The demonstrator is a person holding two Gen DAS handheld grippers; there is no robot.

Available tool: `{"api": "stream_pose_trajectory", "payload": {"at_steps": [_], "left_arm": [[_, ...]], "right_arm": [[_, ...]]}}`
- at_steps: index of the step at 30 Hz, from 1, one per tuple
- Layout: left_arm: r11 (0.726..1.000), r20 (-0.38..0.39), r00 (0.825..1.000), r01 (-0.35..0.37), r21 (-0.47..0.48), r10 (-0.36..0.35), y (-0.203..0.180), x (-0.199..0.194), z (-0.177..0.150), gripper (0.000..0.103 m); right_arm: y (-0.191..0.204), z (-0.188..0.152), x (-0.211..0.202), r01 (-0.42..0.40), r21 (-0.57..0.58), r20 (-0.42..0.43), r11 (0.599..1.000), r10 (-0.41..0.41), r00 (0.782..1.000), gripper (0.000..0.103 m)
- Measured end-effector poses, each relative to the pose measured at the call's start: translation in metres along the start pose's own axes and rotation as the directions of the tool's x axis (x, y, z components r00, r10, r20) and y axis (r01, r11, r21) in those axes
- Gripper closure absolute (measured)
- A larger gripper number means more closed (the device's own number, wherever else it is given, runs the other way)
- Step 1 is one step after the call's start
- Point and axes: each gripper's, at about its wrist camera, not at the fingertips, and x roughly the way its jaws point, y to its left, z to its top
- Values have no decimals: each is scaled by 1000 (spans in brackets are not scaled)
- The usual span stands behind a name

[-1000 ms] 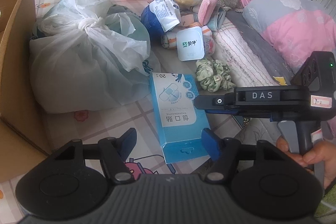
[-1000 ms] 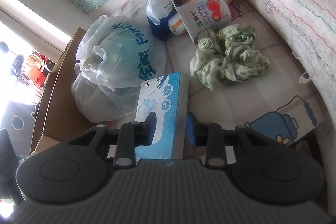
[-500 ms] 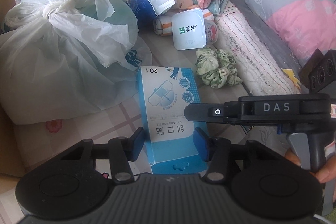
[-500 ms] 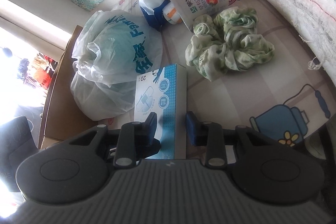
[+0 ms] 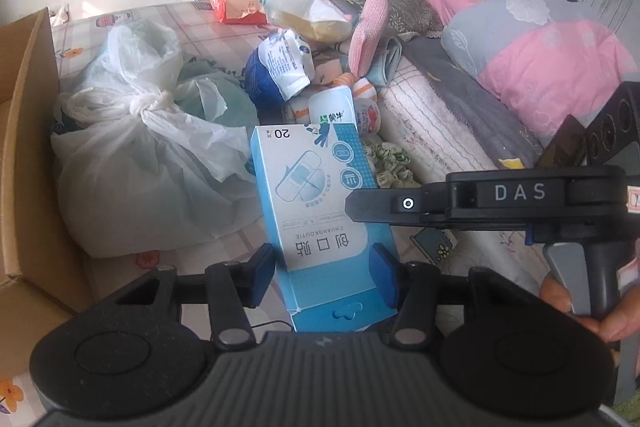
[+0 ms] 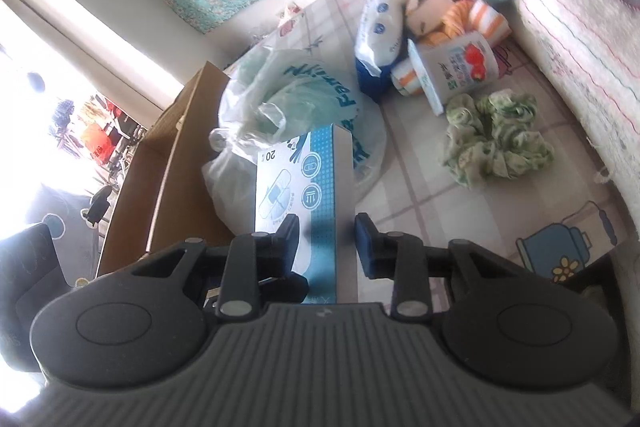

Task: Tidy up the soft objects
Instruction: 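Carry the blue box with the left tool into the cardboard box and release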

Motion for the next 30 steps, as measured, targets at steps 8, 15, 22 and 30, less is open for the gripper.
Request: {"api": "stream_pose_trajectory", "payload": {"at_steps": [8,15,22,30], "left_arm": [[993,191,975,-105,-62,115,33,-85,24,49],[959,240,936,-218,-182,258,95,-135,61,49],[942,127,963,-197,-272,238,186,-126,107,42],[910,-24,978,-201,-362,207,267,-77,122,44]], "right_arm": [[96,40,9,-135,-173,16,976,140,990,73],[200,90,60,-260,-242,-116,935,238,964,72],[264,123,150,-260,-224,-275,939,195,941,64],[278,142,250,-182,-191,-359,965,103,927,65]]}}
